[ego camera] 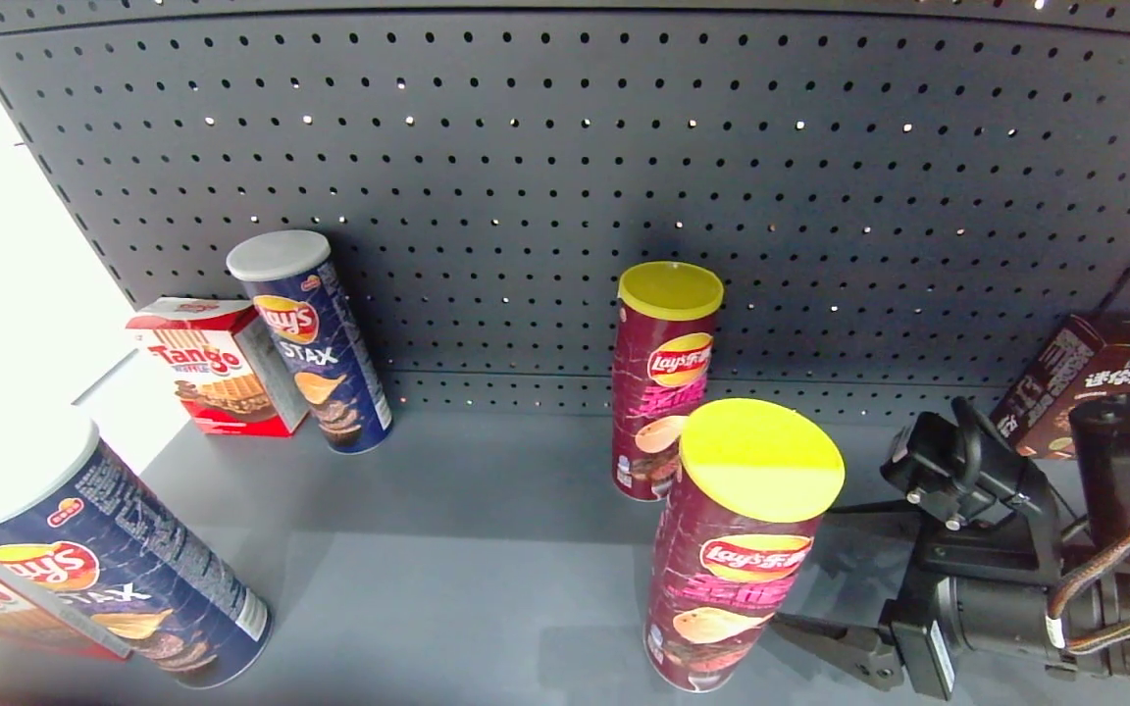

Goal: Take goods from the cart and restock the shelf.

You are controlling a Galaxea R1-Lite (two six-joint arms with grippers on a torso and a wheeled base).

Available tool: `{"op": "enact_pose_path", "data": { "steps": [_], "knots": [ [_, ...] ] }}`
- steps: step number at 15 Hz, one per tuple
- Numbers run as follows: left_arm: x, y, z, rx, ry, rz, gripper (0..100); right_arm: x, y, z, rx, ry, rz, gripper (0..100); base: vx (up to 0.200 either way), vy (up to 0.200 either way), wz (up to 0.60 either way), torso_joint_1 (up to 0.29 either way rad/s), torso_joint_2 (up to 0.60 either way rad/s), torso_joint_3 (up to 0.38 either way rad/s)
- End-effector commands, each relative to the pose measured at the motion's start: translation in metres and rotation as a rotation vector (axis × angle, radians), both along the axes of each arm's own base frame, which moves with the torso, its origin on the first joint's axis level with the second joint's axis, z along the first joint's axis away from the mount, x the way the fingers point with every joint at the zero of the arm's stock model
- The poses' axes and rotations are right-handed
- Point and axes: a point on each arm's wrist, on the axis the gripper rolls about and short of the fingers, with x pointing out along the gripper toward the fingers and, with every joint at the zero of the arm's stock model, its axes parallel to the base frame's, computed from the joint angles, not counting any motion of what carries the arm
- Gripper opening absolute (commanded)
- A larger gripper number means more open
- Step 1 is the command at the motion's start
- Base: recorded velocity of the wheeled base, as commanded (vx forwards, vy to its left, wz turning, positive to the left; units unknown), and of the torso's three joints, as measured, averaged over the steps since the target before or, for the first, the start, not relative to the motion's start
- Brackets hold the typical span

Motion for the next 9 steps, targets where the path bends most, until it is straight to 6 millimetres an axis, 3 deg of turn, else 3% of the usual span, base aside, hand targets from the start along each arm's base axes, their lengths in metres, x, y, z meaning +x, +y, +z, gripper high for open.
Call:
{"op": "enact_pose_path", "data": {
  "steps": [1, 9],
  "knots": [
    [0.0001, 0.0, 0.0, 0.0, 0.001, 0.001, 100, 0.0036, 0.0066, 0.0002, -0.003, 0.004, 0.016, 100, 0.0, 0.0, 0.0, 0.0, 0.0, 0.0],
    [0.0001, 0.0, -0.0001, 0.0, 0.003, -0.002, 100, 0.0054, 0.0105, -0.0008, -0.006, 0.009, 0.025, 100, 0.0, 0.0, 0.0, 0.0, 0.0, 0.0]
  ]
}}
